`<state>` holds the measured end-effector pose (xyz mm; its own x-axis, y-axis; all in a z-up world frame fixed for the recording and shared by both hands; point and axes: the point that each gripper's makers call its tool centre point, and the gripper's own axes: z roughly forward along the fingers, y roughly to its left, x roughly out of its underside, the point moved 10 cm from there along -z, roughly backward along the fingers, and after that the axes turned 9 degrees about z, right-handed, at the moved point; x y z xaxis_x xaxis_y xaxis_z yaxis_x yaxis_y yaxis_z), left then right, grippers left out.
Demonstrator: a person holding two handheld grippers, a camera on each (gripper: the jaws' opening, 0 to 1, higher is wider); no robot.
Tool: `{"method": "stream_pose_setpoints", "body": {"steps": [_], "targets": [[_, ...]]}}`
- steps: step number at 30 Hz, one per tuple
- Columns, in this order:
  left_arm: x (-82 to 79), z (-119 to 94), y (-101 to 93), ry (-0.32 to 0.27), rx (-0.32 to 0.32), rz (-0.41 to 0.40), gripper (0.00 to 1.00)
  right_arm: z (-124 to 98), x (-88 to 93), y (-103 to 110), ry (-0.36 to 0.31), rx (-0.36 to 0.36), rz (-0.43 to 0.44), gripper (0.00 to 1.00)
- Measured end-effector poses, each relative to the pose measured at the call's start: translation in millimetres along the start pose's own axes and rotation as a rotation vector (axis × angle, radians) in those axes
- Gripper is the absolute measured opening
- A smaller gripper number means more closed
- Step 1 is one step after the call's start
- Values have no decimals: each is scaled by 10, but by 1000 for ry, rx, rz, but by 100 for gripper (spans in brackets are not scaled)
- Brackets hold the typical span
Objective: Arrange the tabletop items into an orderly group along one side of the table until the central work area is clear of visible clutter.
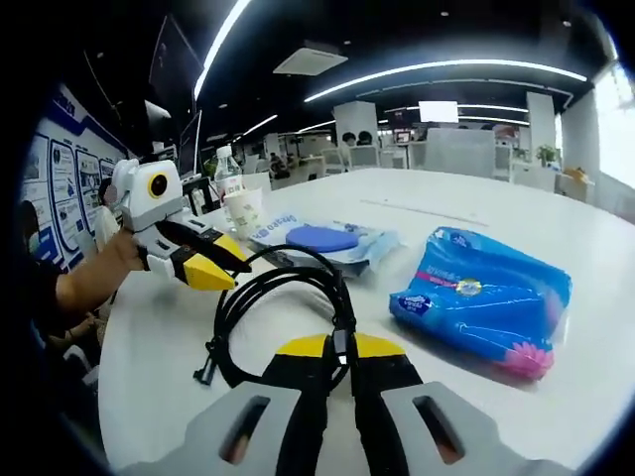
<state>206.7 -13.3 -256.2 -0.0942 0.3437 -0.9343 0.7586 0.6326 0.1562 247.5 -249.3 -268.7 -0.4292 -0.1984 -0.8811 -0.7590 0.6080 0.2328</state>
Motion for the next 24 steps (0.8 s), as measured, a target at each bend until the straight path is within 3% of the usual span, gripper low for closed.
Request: {"method": "stream_pose_setpoints", "body": {"steps": [5, 10, 24], "targets": [[-65, -57, -39, -30, -6, -23, 5, -63, -53, 22, -25, 4, -16, 4], [-160, -126, -127, -42, -26, 28, 4, -146, -196, 54, -74, 18, -66, 4], [-549, -423, -117, -100, -43, 102, 2, -372, -514, 267, -201, 26, -162, 4]]}}
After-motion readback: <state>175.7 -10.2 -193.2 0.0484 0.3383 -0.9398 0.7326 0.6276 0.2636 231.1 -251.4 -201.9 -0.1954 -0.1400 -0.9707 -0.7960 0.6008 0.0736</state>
